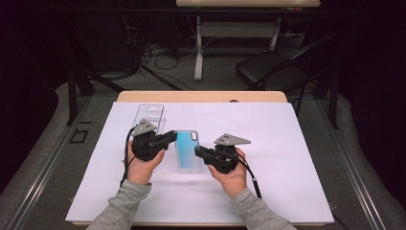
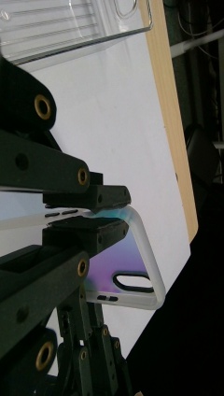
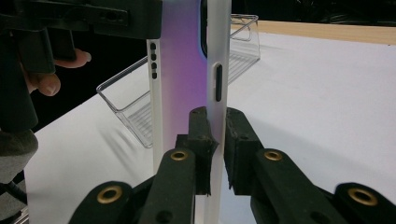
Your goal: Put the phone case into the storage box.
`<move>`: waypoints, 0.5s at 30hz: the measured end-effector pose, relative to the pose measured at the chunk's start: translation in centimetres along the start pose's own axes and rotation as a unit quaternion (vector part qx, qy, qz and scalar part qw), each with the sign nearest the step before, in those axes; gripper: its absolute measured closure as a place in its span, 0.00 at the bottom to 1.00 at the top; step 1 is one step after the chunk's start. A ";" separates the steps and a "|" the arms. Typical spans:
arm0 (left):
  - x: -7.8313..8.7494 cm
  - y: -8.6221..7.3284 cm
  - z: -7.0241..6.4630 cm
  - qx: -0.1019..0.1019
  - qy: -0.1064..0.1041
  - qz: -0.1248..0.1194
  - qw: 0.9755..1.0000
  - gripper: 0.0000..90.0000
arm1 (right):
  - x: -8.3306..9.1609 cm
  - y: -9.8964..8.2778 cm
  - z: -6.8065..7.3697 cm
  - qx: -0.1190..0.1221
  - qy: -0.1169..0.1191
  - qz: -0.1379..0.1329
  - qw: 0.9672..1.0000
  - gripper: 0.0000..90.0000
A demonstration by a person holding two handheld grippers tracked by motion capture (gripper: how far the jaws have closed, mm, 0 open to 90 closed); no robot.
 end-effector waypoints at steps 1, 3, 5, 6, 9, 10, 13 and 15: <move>0.0 0.0 0.0 0.000 0.000 0.000 1.000 0.93 | 0.0 0.0 0.0 0.000 0.000 -0.001 1.000 0.91; 0.0 0.0 0.0 0.000 0.000 0.000 1.000 0.93 | 0.0 0.0 0.0 -0.001 0.001 0.000 1.000 0.91; 0.0 0.0 0.0 0.000 0.000 0.000 1.000 0.93 | 0.0 0.0 0.0 -0.001 0.001 -0.001 1.000 0.91; 0.0 0.0 0.0 -0.001 0.001 -0.001 1.000 0.93 | 0.0 0.0 0.0 -0.003 0.001 -0.001 1.000 0.91; 0.0 0.0 0.0 0.000 0.000 -0.001 1.000 0.93 | -0.1 0.0 0.0 -0.003 0.001 -0.003 1.000 0.91; 0.0 0.0 0.0 -0.001 0.000 0.000 1.000 0.93 | -0.1 0.0 0.0 -0.003 0.000 -0.003 1.000 0.91; 0.0 0.0 0.0 0.000 0.001 0.000 1.000 0.93 | -0.1 0.1 0.0 -0.004 0.000 -0.004 1.000 0.91; 0.0 0.0 0.0 0.002 0.001 0.000 1.000 0.93 | -0.1 0.0 0.0 -0.007 0.000 -0.003 1.000 0.90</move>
Point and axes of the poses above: each handheld gripper's, and its own axes: x roughly backward along the jaws, y roughly out of its top, z roughly to its left, the point moved 10 cm from there along -x, roughly forward along the jaws, and after that the axes turned 5 degrees about -y, right-handed, at the moved point
